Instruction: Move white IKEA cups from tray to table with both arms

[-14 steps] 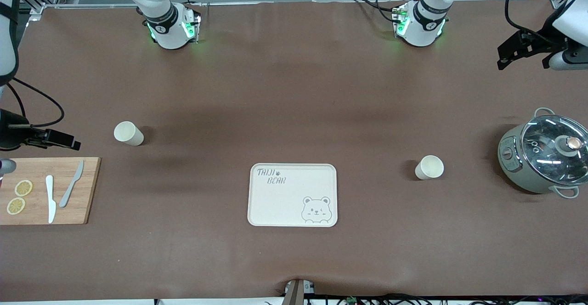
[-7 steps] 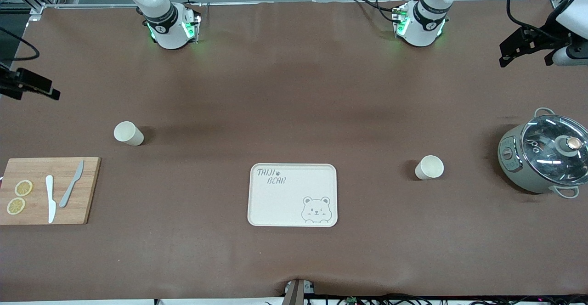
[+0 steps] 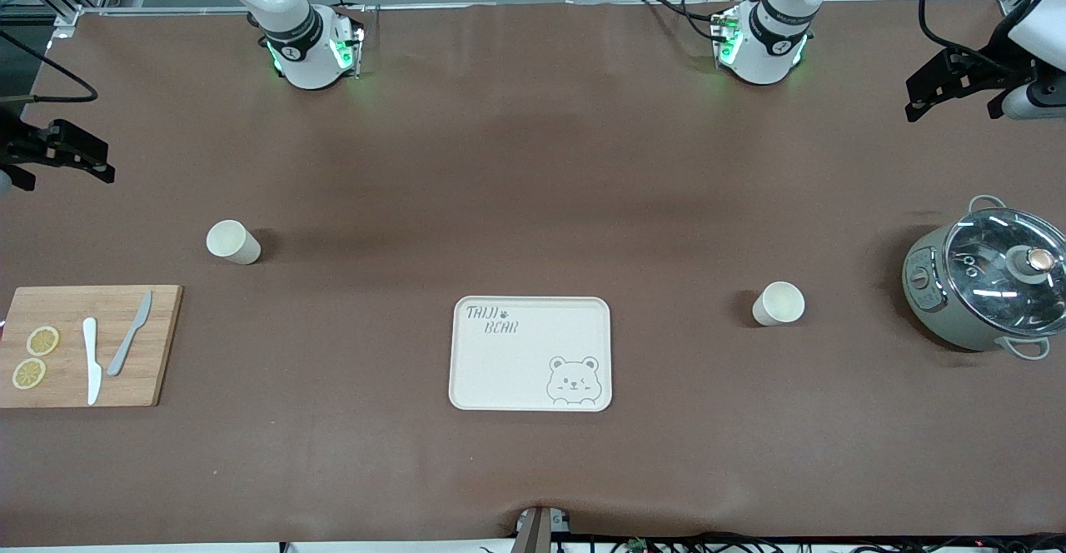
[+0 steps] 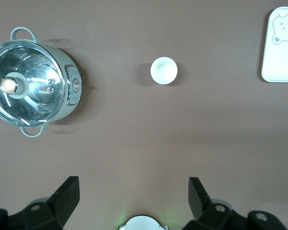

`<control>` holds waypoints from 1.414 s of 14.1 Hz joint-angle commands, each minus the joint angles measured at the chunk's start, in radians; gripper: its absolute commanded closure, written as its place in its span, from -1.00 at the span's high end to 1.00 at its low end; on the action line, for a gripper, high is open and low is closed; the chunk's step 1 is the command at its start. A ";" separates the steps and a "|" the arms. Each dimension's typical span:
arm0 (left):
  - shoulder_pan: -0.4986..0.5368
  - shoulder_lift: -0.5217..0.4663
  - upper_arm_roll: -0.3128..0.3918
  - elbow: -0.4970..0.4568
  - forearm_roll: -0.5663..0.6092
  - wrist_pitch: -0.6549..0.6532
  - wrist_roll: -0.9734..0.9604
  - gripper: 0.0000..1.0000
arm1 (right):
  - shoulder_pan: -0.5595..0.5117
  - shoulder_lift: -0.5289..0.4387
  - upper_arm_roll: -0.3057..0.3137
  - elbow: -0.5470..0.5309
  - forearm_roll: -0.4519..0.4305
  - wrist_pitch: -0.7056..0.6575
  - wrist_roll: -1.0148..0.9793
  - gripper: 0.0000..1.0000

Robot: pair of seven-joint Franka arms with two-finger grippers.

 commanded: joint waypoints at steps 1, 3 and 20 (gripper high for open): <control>0.004 -0.015 -0.009 -0.001 0.009 -0.014 -0.005 1.00 | -0.026 -0.038 0.000 -0.025 0.017 0.003 -0.034 1.00; 0.004 -0.015 -0.009 0.000 0.009 -0.014 -0.005 1.00 | -0.042 -0.038 0.000 -0.025 0.017 -0.005 -0.034 1.00; 0.020 -0.015 0.002 0.011 0.010 -0.016 0.003 1.00 | -0.065 -0.032 0.003 -0.004 0.022 -0.014 0.070 1.00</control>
